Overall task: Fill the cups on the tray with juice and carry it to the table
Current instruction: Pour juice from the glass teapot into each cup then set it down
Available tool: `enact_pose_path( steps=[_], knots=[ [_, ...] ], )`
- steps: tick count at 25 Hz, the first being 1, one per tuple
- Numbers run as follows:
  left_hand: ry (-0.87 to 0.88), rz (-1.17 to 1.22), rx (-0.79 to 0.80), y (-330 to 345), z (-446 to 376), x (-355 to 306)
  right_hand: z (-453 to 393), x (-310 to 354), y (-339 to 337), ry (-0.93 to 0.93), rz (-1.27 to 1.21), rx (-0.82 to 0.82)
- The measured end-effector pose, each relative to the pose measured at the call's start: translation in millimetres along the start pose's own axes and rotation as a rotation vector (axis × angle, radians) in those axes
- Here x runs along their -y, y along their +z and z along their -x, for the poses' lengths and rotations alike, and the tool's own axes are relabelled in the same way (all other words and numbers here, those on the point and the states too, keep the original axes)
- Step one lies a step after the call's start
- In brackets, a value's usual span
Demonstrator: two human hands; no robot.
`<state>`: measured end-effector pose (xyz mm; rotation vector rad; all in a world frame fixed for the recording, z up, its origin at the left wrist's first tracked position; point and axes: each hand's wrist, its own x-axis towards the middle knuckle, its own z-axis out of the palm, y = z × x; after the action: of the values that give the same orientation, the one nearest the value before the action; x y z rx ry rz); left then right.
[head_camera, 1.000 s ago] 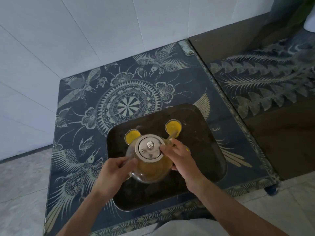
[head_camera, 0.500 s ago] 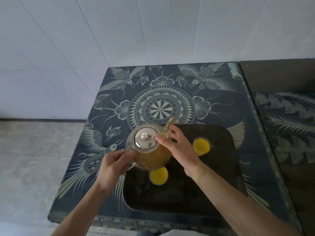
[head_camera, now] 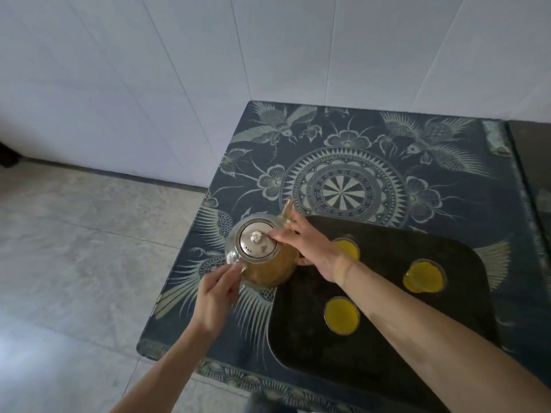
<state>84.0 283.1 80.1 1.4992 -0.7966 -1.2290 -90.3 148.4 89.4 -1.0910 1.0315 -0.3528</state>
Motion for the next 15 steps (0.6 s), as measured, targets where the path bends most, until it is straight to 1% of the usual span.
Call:
enact_pose_path(
  steps=[4,9,11,15],
  knots=[
    [-0.052,0.034,-0.009,-29.3,-16.1,17.2,-43.4,0.7,26.6,0.027,0.058,0.048],
    [-0.103,-0.072,0.037,-65.8,-38.7,40.9,-88.1,-7.3,51.9,0.071,0.088,0.088],
    [-0.134,-0.101,0.06,-76.2,-46.7,47.4,-101.0,-10.8,59.3,0.089,0.087,0.09],
    [-0.182,-0.073,0.107,-87.8,-58.9,55.5,-122.4,-14.4,66.3,0.122,0.081,0.078]
  ],
)
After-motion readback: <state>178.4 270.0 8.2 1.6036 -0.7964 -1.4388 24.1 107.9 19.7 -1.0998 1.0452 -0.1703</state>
